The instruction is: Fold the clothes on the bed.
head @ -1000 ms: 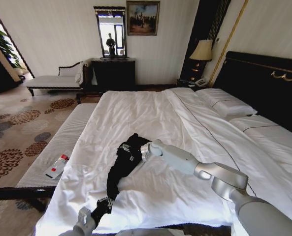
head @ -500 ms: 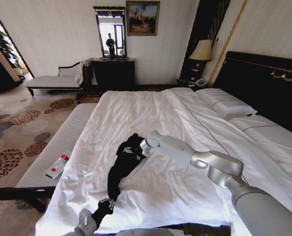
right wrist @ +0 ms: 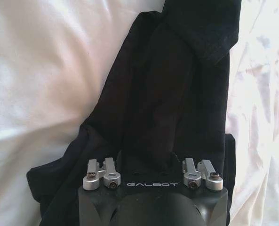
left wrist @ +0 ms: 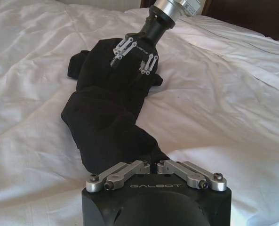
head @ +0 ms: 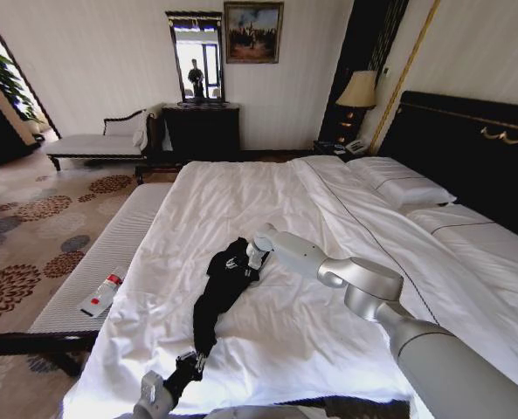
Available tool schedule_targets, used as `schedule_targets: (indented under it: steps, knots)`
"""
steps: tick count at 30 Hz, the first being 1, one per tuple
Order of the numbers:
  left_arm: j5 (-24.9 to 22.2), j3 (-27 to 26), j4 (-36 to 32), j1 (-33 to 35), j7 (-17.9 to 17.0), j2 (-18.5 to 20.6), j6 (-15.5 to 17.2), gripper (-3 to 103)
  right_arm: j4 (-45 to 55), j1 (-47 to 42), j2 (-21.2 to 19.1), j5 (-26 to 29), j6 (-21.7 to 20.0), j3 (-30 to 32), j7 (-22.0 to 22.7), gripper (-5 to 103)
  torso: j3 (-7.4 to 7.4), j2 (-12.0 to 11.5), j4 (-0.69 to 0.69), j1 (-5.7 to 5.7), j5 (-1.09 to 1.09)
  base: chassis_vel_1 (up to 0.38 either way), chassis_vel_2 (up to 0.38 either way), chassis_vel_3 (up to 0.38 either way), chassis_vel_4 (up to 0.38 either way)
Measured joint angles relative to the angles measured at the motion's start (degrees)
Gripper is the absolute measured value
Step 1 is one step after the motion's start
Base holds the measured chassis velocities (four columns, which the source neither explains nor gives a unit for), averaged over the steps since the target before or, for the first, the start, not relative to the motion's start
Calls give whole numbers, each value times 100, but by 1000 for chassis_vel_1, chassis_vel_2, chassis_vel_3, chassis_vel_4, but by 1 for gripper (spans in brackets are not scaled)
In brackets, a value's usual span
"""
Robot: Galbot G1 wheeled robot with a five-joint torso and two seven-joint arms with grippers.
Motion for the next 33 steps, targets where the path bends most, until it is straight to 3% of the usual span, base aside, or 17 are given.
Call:
schedule_targets:
  steps: [1, 5, 7, 9, 10, 13, 15, 17, 26, 32, 33]
  knots:
    - [0, 0, 0, 0, 0, 0, 0, 1, 0, 0, 0, 0, 0, 0, 0, 59, 0, 0, 0, 0, 0, 0, 0, 0, 0]
    - [-10, 1, 2, -16, 2, 5, -4, 1, 122, -1, -67, 52, -3, -13, -2, 37, 0, 0, 0, 0, 0, 0, 0, 0, 0]
    - [-11, 2, 2, -21, 2, 5, -5, 1, 125, -1, -71, 59, -4, -15, -2, 37, 0, 0, 0, 0, 1, 0, 0, 0, 0]
    - [-15, 16, 4, -45, 3, 8, -5, 1, 153, -1, -99, 91, -6, -19, 3, 26, 0, 0, 0, 0, 0, 0, 0, 0, 0]
    - [-15, 16, 4, -45, 3, 8, -5, 1, 153, -1, -99, 91, -6, -19, 3, 26, 0, 0, 0, 0, 0, 0, 0, 0, 0]
    - [-20, 21, 3, -50, 3, 9, -5, 1, 290, -2, -171, 171, -12, -31, 9, 11, 0, 0, 0, 0, 0, 0, 0, 0, 0]
    - [-20, 21, 3, -50, 3, 8, -5, 1, 319, -2, -187, 195, -12, -32, 11, 11, 0, 0, 0, 0, 1, 0, 0, 0, 0]
    - [-20, 19, 4, -41, 3, 7, -5, 1, 440, 7, -252, 305, -16, -45, 16, 3, 0, 0, 0, 0, 1, 0, 0, 0, 0]
    - [-30, -81, 17, -38, 4, 4, -20, 1, 958, 68, -597, 915, -139, 81, 60, 3, 0, 0, 1, 0, 1, 0, 0, 0, 0]
    - [-278, -352, -127, -151, -29, 7, 11, 1, 1407, 112, -1176, 1800, -528, 339, 144, 3, 0, 0, 3, 0, 2, 0, 0, 0, 0]
    - [-448, -492, -257, -311, -87, 22, 82, 1, 1607, 127, -1555, 2189, -765, 519, 218, 3, 0, 0, 2, 0, 2, 0, 0, 0, 0]
